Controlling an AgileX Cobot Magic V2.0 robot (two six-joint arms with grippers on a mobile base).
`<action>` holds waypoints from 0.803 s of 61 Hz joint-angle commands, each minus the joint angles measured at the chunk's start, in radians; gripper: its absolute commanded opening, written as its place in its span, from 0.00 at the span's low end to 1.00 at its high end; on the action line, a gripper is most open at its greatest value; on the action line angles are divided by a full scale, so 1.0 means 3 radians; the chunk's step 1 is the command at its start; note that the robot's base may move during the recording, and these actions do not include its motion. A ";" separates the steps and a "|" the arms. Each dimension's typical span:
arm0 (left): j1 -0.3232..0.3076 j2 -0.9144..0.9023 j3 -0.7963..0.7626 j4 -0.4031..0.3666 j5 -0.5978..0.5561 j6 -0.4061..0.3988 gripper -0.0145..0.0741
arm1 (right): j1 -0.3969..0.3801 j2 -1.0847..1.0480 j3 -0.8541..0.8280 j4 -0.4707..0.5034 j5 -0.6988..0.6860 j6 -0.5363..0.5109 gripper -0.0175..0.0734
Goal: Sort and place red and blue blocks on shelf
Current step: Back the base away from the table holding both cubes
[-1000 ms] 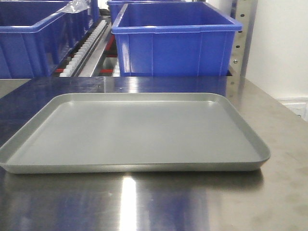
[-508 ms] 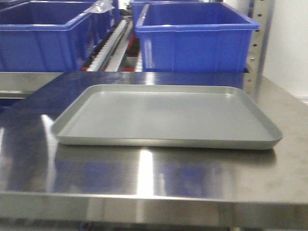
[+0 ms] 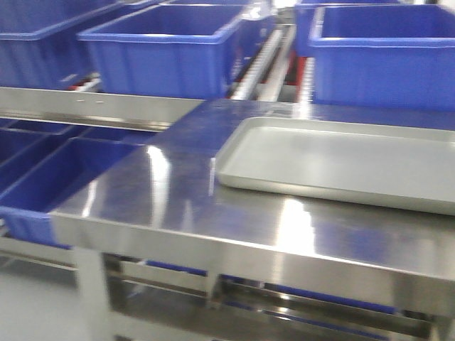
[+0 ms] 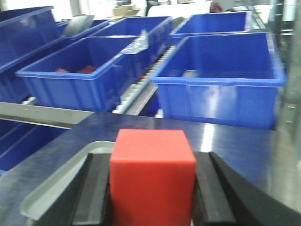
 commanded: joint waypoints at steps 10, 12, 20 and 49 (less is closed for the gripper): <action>0.0009 0.0016 -0.0098 0.0002 -0.0300 -0.0005 0.30 | -0.0023 0.0027 -0.0092 -0.0022 -0.0290 -0.0033 0.23; 0.0009 0.0016 -0.0098 0.0002 -0.0300 -0.0005 0.30 | -0.0023 0.0027 -0.0092 -0.0022 -0.0290 -0.0033 0.23; 0.0009 0.0016 -0.0098 0.0002 -0.0300 -0.0005 0.30 | -0.0023 0.0027 -0.0092 -0.0022 -0.0290 -0.0033 0.23; 0.0009 0.0016 -0.0098 0.0002 -0.0300 -0.0005 0.30 | -0.0023 0.0027 -0.0092 -0.0022 -0.0290 -0.0033 0.23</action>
